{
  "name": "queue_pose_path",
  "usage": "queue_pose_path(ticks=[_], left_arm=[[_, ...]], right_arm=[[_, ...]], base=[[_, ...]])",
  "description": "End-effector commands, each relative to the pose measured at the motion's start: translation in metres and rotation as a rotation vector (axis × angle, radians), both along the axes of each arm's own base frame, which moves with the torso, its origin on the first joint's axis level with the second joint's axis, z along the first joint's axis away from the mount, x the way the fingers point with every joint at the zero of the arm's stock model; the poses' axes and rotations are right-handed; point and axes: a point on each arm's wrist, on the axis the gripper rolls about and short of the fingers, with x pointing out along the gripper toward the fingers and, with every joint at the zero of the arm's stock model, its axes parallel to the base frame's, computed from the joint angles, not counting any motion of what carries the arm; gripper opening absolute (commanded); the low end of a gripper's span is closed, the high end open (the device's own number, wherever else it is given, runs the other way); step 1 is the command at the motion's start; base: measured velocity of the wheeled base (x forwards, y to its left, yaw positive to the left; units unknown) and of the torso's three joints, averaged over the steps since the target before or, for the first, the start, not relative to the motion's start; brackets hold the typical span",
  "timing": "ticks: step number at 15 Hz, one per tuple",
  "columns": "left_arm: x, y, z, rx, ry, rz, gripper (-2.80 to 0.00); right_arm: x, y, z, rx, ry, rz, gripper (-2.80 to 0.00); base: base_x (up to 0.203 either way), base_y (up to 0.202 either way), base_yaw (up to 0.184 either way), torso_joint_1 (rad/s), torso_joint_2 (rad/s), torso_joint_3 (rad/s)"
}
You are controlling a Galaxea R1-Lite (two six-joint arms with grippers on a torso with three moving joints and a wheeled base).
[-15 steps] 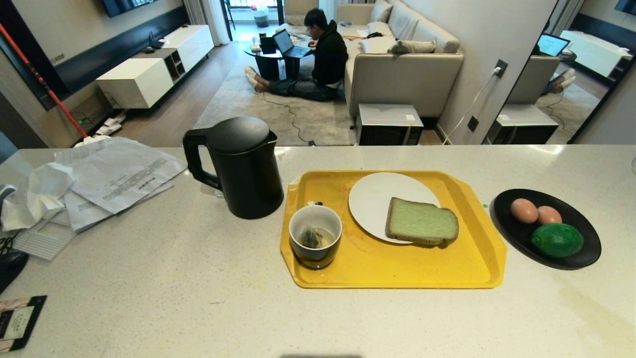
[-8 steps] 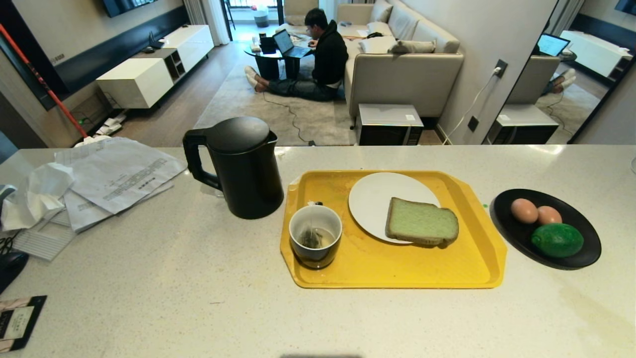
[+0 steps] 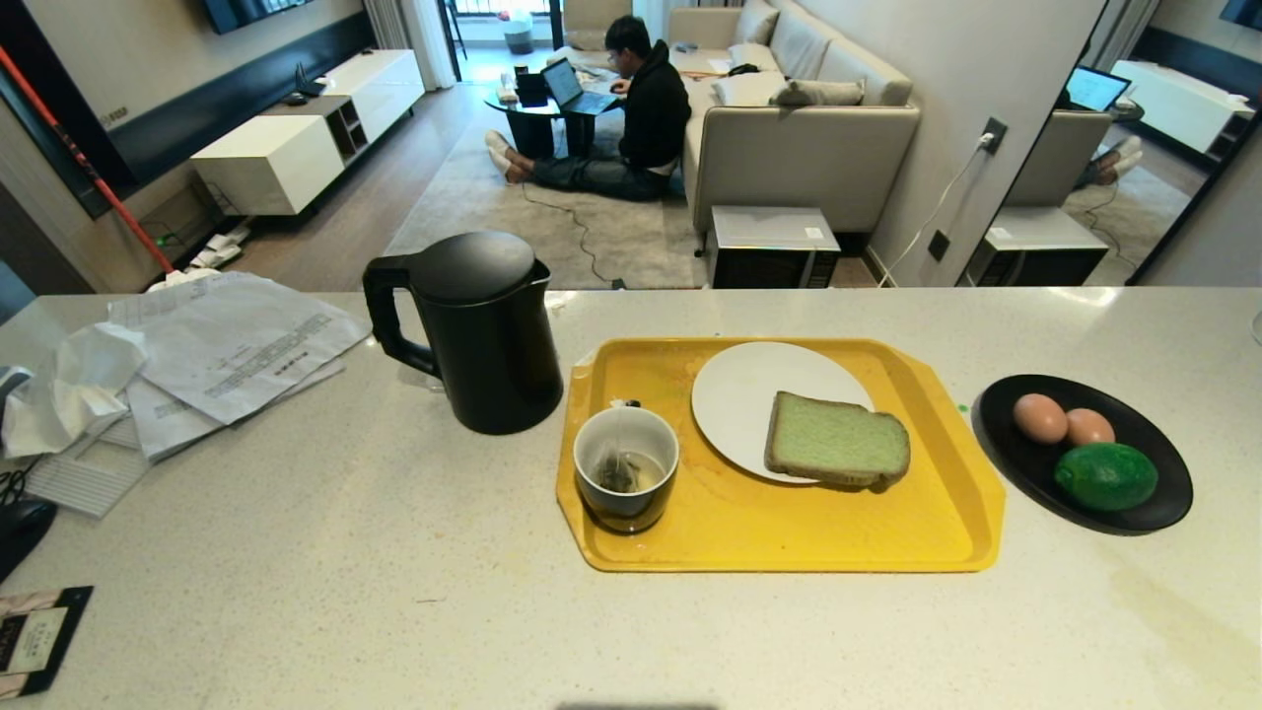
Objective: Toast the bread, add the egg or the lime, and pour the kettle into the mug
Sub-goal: Pick up the bread slice
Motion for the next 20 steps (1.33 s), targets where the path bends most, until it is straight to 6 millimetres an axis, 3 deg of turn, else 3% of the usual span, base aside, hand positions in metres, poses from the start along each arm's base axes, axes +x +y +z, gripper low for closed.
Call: queue_pose_path(ticks=[1,20], left_arm=[[0.0001,0.0,0.0001,0.002,0.0,0.001,-2.8],[0.0,0.0,0.0,0.001,-0.001,-0.001,-2.8]], right_arm=[[0.0,0.0,-0.0001,0.001,0.0,0.0,-2.8],[0.0002,0.0001,-0.0008,-0.076,0.003,0.008,-2.8]], base=[[0.0,0.0,0.0,0.0,0.0,0.0],[0.0,0.0,0.0,0.0,0.0,0.0]])
